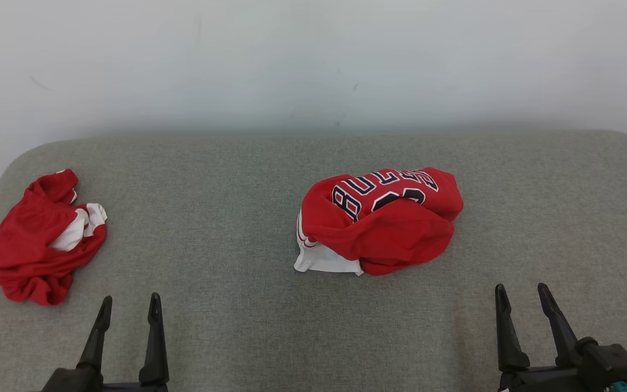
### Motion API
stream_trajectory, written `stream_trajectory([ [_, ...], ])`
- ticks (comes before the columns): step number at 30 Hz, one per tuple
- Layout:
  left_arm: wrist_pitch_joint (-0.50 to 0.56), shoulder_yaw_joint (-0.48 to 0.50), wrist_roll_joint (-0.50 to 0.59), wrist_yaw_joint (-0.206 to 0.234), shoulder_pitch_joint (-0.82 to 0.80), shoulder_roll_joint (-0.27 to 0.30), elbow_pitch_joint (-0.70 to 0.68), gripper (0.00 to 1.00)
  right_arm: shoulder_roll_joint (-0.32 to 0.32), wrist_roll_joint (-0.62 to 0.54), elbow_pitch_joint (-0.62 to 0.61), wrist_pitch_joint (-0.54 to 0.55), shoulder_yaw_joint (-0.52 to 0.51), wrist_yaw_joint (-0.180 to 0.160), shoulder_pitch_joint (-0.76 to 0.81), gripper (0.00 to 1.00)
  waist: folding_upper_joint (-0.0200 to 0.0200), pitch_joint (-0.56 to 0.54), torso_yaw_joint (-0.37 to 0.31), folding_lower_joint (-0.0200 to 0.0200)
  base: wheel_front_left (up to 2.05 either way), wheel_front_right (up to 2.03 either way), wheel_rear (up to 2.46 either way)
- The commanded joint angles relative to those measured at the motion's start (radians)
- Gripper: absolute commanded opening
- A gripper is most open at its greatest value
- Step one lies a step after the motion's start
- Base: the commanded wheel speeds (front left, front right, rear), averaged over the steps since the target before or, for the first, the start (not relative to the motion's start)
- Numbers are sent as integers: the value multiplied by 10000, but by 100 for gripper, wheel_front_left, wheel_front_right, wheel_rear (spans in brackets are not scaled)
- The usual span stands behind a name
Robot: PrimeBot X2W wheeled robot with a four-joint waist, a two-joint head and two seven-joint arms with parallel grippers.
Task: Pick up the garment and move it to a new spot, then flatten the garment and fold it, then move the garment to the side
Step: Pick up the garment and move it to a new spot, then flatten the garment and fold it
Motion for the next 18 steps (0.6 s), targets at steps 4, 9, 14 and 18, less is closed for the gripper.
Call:
stream_trajectory([
  [4, -36, 181, 208, -113, 48, -133, 66, 100, 3, 8, 5, -30, 37, -21, 82, 100, 0, 23, -32, 0, 0, 0, 0],
  [9, -35, 317, 339, -243, -35, -227, 116, 100, 1, 33, 47, -41, 38, -22, 17, 100, 0, 80, -56, 0, 0, 0, 0],
  [14, -37, 435, 431, -347, -83, -316, 204, 100, 3, 71, 106, -51, 53, -22, -17, 100, 0, 78, -61, 0, 0, 0, 0],
  [18, -35, 541, 472, -408, -74, -355, 312, 100, 3, 88, 132, -61, 107, -22, -5, 100, 0, 56, -90, 0, 0, 0, 0],
])
